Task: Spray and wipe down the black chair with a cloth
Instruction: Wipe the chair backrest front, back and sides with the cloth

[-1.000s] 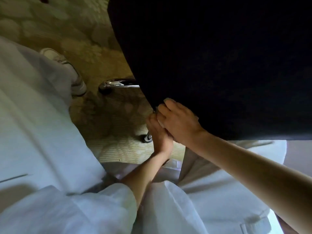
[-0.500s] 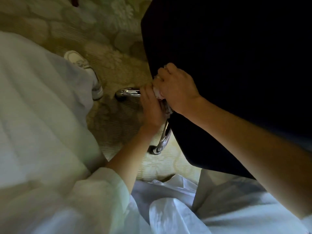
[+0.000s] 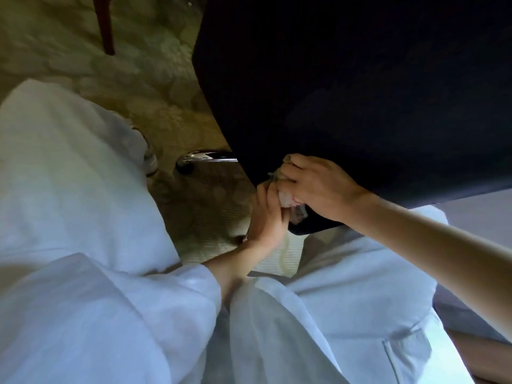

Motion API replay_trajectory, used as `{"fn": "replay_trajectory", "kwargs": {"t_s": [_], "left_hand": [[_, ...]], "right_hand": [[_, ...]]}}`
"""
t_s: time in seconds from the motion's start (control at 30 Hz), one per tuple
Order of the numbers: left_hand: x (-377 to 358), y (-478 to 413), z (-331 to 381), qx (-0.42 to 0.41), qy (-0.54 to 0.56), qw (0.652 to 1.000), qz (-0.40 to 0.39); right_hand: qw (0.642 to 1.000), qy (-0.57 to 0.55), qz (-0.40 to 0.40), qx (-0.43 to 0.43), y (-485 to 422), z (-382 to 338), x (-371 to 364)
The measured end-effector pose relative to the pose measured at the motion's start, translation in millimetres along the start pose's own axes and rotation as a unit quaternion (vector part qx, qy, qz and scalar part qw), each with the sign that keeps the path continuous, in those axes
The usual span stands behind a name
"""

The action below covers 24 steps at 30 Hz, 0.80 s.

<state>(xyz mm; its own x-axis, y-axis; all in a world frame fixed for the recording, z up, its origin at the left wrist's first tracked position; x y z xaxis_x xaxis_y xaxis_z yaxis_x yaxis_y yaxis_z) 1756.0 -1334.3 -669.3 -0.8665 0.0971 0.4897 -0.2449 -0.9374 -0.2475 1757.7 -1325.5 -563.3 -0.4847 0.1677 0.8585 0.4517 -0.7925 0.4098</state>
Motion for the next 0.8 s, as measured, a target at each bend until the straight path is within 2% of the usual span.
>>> {"fn": "replay_trajectory", "kwargs": {"t_s": [0.13, 0.2, 0.27, 0.37, 0.5, 0.7, 0.8], "left_hand": [[-17, 26, 23, -0.019, 0.006, 1.000, -0.019], [-25, 39, 30, -0.024, -0.011, 0.999, -0.025], [-33, 49, 33, -0.031, -0.038, 0.998, -0.028], [-52, 55, 24, -0.006, -0.080, 0.995, -0.059], [-60, 55, 12, 0.038, -0.069, 0.996, -0.041], [-46, 47, 5, 0.027, -0.062, 0.997, -0.047], [-44, 38, -23, 0.033, -0.095, 0.993, -0.068]], "right_hand": [[0.999, 0.038, -0.009, -0.007, 39, -9, -13], [0.999, 0.026, -0.011, -0.025, 51, -12, -25], [0.996, 0.047, -0.050, -0.058, 53, -15, -38], [0.994, 0.029, -0.052, -0.090, 60, -14, -50], [0.997, 0.016, 0.047, -0.066, 66, -20, -40], [0.987, -0.020, 0.146, -0.061, 48, -24, -42], [0.991, -0.018, 0.111, -0.071, 20, -26, -61]]}}
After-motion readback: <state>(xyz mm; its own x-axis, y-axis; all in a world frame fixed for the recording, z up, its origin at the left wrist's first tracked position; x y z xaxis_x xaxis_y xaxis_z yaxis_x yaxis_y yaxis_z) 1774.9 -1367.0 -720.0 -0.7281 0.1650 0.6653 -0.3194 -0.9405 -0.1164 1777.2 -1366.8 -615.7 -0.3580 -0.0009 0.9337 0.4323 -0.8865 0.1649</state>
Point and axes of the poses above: each hand's wrist, its own y-axis away from the middle knuckle, its own x-axis out of the back of the hand, z = x × y, the point moved 10 cm from there along -y, towards the middle knuckle, and after that the axes turned 10 degrees about -y, right-handed, at the moved point
